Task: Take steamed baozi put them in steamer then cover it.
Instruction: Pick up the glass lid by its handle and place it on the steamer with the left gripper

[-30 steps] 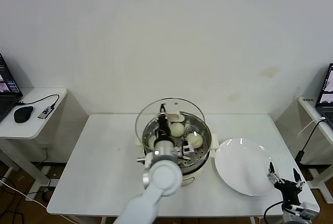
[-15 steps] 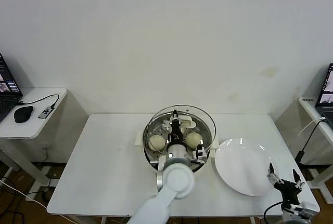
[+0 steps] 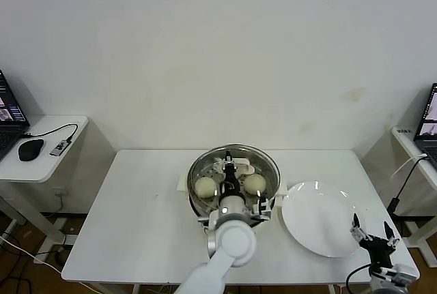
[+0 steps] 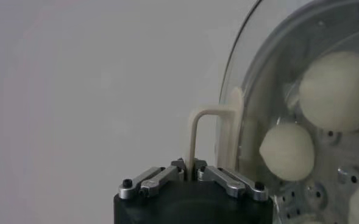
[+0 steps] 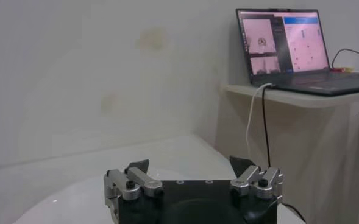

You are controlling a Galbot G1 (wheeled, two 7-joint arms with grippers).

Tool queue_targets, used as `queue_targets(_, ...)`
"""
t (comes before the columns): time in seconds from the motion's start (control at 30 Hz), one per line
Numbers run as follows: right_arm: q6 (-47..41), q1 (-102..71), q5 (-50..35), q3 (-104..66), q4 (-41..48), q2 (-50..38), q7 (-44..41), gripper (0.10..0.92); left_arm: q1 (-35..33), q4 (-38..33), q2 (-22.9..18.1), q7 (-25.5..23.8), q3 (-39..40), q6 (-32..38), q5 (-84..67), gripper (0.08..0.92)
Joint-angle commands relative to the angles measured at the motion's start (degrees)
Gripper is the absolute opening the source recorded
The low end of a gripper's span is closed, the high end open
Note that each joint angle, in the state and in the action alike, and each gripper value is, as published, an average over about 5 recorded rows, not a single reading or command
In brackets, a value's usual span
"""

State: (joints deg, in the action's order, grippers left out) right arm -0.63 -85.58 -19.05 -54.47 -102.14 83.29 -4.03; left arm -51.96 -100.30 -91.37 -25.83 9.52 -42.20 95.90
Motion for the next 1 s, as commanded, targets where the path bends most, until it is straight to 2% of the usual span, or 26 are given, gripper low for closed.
queue_targets(0.03,-0.02,0.15,0.10,-0.06,0.18,-0.06,0.00,0.823,-0.28,0.49,-0.40,-0.06,0.03,-2.44,0.93,0.150)
queue_targets(1.0,0.11,0.26,0.50,0.05,0.46,-0.24,0.00,0.823,-1.56,1.29,-0.43,1.28,-0.77,-2.38,0.26,0.150)
